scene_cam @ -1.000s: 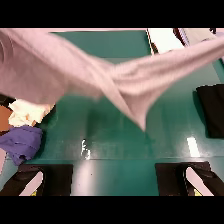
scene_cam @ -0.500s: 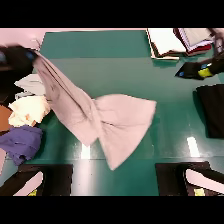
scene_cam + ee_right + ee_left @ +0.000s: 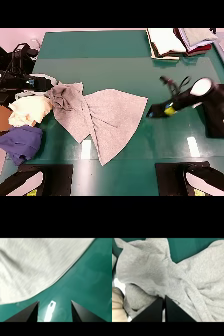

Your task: Fold the shirts.

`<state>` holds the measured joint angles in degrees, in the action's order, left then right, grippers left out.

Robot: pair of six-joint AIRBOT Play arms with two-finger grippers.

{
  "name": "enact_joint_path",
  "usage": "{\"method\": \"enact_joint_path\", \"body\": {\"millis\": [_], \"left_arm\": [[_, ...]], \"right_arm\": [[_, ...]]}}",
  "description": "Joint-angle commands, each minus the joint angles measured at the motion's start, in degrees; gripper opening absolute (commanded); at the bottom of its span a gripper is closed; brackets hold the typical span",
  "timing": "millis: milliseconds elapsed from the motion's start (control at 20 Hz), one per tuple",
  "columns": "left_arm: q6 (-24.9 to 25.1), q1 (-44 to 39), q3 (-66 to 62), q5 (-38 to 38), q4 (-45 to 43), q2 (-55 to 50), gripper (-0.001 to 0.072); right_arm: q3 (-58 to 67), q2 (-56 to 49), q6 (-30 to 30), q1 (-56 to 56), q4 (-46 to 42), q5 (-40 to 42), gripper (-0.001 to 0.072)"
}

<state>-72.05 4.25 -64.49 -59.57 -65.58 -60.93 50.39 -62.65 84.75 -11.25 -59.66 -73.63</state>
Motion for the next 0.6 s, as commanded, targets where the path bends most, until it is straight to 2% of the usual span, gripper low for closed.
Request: {"method": "enact_joint_path", "body": {"millis": [0,150,550], "left_arm": [[0.11,0.02,0.46,0.55,-0.70,-0.37,0.0020],[0.11,0.02,0.46,0.52,-0.68,-0.37,0.0020],[0.11,0.02,0.46,0.52,-0.66,-0.37,0.0020]], "right_arm": [[-9.55,3.48,6.47,-11.63,3.67,4.42,0.0447],[-13.40,1.16,9.53,-17.73,5.29,8.22,0.0447],[-10.23,-10.60,9.84,-28.83,12.11,19.69,0.0447]]}}
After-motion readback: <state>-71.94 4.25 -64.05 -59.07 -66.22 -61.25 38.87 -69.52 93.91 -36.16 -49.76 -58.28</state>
